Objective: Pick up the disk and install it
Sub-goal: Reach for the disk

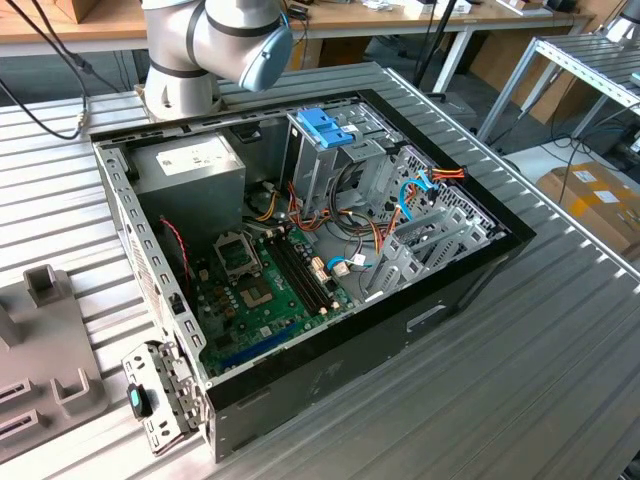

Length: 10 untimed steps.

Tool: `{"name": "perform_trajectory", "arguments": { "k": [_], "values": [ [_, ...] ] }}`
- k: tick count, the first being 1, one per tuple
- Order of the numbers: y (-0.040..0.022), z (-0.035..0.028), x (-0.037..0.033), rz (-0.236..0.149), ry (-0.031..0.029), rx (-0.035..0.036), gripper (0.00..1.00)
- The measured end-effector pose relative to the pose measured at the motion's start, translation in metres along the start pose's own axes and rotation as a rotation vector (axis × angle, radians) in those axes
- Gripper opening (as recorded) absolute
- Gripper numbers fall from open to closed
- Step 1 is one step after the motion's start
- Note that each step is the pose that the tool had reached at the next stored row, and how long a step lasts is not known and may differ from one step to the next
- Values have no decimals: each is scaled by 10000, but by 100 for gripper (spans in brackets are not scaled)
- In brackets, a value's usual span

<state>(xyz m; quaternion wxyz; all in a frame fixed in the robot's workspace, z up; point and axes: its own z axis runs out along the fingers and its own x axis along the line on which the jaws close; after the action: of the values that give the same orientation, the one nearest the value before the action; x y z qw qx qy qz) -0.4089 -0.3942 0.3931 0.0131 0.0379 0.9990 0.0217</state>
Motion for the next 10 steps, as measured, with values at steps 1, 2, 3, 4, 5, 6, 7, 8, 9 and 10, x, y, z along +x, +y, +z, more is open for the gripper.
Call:
{"name": "perform_trajectory", "arguments": {
  "k": [1,2,3,4,5,6,7,8,9,10],
  "values": [
    [16,1,1,0,0,0,11],
    [34,2,3,0,0,0,11],
    [44,3,3,0,-1,-1,11],
    [51,4,4,0,-1,-1,11],
    [56,4,4,0,-1,-1,11],
    [56,4,4,-2,-1,-1,11],
    [60,4,5,0,0,0,11],
    [62,4,5,0,0,0,11],
    [62,4,5,0,0,0,11],
    [64,4,5,1,-1,0,11]
  ]
}}
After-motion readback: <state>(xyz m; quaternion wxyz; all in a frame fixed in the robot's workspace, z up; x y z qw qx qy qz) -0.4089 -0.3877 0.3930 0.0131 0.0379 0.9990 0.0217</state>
